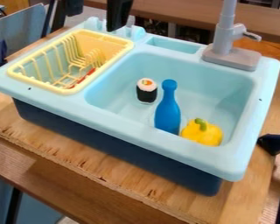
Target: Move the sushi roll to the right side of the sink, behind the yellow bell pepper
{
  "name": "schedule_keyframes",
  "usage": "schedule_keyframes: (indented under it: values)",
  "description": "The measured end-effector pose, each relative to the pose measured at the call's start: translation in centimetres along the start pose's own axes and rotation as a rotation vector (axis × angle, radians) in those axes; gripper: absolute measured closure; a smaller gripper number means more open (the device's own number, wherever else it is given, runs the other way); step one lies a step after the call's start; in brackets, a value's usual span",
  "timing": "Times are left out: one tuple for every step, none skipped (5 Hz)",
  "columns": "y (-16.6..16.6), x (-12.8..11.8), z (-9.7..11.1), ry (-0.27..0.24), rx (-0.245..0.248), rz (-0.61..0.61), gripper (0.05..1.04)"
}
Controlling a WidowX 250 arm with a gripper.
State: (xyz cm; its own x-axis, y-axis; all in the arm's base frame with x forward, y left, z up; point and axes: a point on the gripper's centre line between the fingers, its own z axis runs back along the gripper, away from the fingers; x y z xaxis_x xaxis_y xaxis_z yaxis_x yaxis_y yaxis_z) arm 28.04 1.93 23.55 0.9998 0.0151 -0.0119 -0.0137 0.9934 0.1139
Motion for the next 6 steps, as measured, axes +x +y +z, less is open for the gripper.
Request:
schedule_keyframes:
  values:
    - [-0.1, 0.3, -1.0, 0.032, 0.0, -0.004, 0.083]
    - [-0.1, 2.2, -1.6, -0.005, 0.013, -0.011, 0.083]
    - [0.2, 4.4, -2.6, 0.006, 0.036, -0.043, 0.083]
    - [-0.4, 6.0, -3.9, -0.03, 0.013, -0.072, 0.083]
    - [-1.0, 7.3, -6.0, -0.055, -0.016, -0.096, 0.083]
    - [-1.6, 7.9, -7.9, -0.052, -0.06, -0.084, 0.083]
